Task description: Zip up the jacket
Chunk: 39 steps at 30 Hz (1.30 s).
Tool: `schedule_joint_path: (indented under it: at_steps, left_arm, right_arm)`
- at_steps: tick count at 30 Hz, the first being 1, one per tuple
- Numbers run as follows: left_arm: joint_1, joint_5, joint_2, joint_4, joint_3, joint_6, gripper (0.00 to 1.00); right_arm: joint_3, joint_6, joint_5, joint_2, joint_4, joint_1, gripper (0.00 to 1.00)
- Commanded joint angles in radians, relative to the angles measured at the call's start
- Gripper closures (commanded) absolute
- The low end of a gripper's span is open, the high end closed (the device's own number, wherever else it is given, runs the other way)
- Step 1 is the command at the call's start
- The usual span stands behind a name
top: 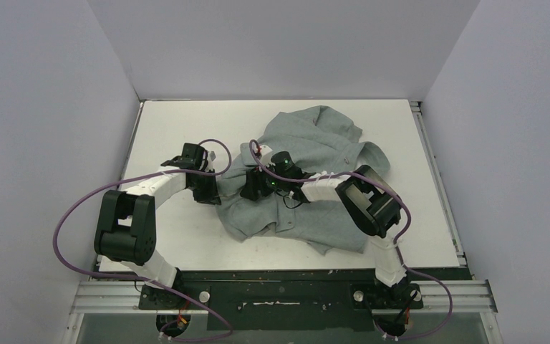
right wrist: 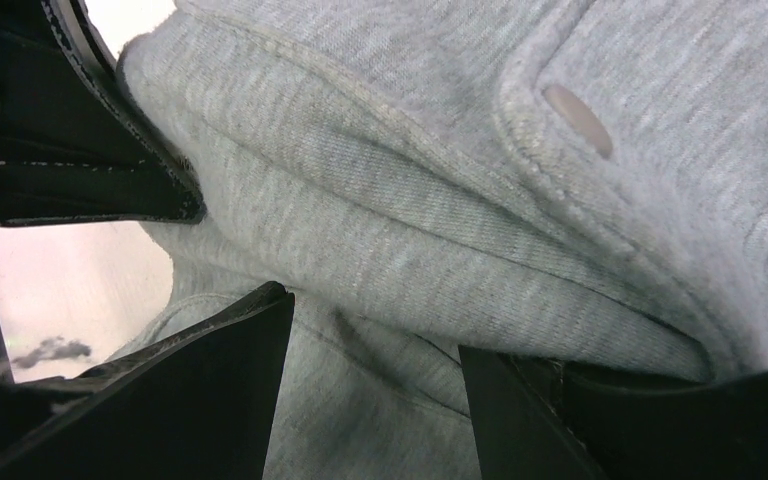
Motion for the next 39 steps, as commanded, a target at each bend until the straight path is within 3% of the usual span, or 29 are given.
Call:
schedule_joint_path:
  at_steps: [1,14,30,39]
  left_arm:
    - [0.008,0.024,-0.01,0.022,0.011,0.016,1.0]
    - [0.007,0.035,-0.011,0.034,-0.001,0.013,1.0]
    - [0.008,0.039,-0.016,0.046,-0.018,0.013,1.0]
    - [0.012,0.041,-0.07,0.052,-0.007,0.019,1.0]
  right_arm:
    - [0.05,-0.016,0.04,0.04,0.016,0.015,0.39]
    - [0.109,-0.062,0.117,0.063,-0.073,0.06,0.51]
    - [0.092,-0.067,0.085,-0.038,-0.113,0.074,0.9]
    - [0.126,-0.128,0.072,-0.132,-0.253,0.071,0.96]
